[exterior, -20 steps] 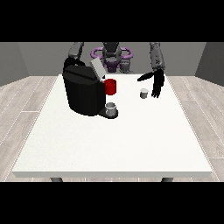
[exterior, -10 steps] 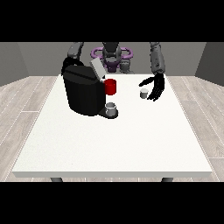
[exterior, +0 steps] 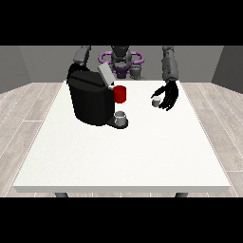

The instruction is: Insert the coffee pod into the coffee machine and close the lid

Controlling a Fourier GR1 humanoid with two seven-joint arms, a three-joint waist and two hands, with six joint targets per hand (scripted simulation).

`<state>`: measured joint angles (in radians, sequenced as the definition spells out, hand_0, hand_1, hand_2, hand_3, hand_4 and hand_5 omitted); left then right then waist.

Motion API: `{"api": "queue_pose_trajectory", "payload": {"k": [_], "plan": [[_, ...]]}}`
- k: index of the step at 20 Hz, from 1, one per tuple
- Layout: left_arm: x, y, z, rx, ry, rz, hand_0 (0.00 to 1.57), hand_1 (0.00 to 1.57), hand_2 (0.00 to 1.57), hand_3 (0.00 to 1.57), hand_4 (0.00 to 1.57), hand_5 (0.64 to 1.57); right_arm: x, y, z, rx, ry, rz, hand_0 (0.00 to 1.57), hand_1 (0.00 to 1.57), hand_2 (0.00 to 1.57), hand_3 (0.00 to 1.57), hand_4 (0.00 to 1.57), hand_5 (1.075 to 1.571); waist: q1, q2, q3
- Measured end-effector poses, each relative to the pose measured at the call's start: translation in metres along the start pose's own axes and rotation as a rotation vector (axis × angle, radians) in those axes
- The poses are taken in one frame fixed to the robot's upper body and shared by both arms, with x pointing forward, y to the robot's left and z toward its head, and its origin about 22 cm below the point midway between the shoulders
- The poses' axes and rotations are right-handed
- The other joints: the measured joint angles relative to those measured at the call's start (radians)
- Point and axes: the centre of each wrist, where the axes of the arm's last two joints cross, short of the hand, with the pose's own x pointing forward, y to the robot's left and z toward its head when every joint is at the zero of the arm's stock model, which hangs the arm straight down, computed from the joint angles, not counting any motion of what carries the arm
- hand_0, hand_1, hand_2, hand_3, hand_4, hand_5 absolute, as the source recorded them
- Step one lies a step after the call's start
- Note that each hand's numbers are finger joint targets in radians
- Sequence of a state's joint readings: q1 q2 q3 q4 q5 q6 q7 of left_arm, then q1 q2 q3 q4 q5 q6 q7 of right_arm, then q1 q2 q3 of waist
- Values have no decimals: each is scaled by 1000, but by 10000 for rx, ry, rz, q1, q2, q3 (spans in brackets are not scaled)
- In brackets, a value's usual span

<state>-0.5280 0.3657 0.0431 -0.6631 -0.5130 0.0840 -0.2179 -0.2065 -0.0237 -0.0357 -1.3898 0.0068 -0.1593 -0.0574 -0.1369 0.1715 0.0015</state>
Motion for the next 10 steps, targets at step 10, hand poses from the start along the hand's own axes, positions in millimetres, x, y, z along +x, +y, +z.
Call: {"api": "queue_pose_trajectory", "payload": {"k": [10], "plan": [[3,3,-9,528,-441,-1127,1028,1028,1112,890,287,1571,7,2,-8,65,-97,-258,0,0,0,0,424,1571,-141,189,11]]}}
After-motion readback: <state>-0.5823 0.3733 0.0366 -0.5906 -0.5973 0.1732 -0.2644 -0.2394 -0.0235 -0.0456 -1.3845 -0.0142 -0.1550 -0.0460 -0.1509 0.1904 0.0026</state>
